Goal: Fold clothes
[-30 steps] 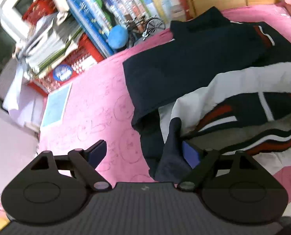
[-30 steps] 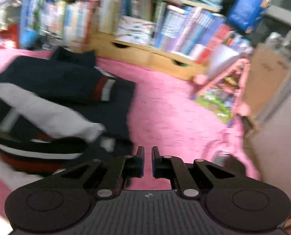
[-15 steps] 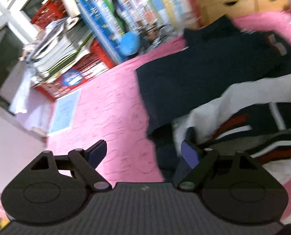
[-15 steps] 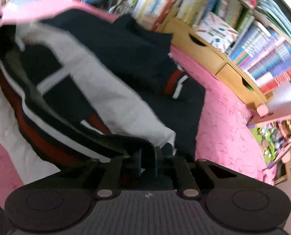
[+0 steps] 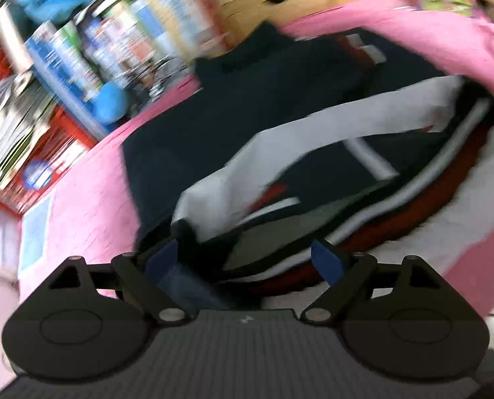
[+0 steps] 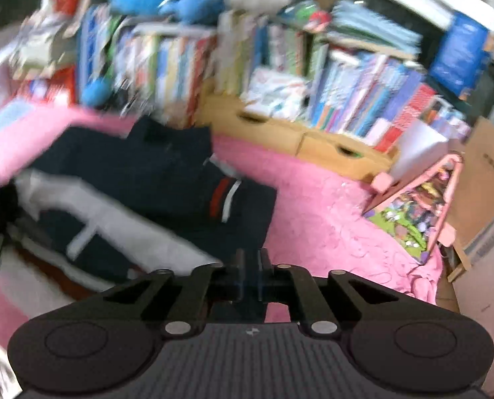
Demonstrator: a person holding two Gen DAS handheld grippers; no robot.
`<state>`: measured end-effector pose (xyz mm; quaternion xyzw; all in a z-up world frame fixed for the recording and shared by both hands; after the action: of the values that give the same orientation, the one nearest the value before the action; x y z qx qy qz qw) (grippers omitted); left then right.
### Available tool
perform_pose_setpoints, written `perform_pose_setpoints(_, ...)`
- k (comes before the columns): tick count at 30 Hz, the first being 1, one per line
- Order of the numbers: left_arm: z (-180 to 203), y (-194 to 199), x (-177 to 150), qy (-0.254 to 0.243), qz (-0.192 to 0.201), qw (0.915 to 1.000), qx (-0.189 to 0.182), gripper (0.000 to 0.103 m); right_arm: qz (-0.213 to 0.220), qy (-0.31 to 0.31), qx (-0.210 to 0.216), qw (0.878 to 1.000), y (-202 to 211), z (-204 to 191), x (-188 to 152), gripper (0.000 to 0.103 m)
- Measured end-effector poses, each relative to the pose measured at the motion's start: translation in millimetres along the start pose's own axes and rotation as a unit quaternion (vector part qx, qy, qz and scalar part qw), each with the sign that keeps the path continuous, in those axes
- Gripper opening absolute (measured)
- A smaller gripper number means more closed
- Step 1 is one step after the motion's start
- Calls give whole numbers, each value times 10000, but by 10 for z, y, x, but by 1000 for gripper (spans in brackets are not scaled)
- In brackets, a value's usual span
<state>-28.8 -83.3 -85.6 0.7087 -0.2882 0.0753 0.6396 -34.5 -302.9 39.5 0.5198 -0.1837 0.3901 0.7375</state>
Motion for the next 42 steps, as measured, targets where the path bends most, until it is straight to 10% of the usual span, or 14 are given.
perform_pose_setpoints(3, -255, -46, -24, 409, -91, 9988, 266, 87, 38, 603, 108, 9981, -76, -266, -116, 57)
perform_pose_setpoints(11, -548, 52, -118, 870, -121, 9956, 316, 87, 178, 1938, -216, 9806, -514, -980, -322, 82)
perform_pose_setpoints(13, -447, 157, -93, 672, 88, 9976, 106, 86, -31, 2025, -164, 9791, -724, -1053, -342, 77)
perform_pose_setpoints(15, -305, 270, -48, 416, 333, 9984, -194, 87, -335, 1855, 35, 9821, -870, -1051, -318, 14)
perform_pose_setpoints(17, -129, 333, 10, 121, 520, 9972, -515, 87, -448, 1243, 180, 9911, -847, -926, -211, 12)
perform_pose_setpoints(24, 420, 65, 251, -860, 694, 9926, -500, 88, -68, -599, 331, 9976, -288, -241, 60, 10)
perform_pose_setpoints(30, 51, -125, 333, -109, 486, 9988, 42, 87, -270, -889, -117, 9956, -134, 98, -79, 7)
perform_pose_setpoints(34, -234, -96, 210, 96, 304, 9988, 362, 87, -201, 131, -295, 9993, -191, -127, -250, 10)
perform_pose_setpoints(37, -391, -62, 116, 218, 187, 9980, 555, 87, 404, 1061, -120, 9935, -204, -555, -322, 43)
perform_pose_setpoints(42, -526, 53, 42, 420, 153, 9961, 756, 87, 1373, 2677, 450, 9526, -375, -1589, -353, 55)
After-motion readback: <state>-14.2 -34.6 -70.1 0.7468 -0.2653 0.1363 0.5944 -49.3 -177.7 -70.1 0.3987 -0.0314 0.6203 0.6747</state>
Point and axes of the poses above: each gripper's, at about its wrist camera, not at the fingertips, and y roughly against the way its jaws point, z to its right, x to its top, the point moved 3 cm from there along -y, roughly the way its jaws point, and after that the axes turned 13 degrees about -x, right-handed, at the moved point
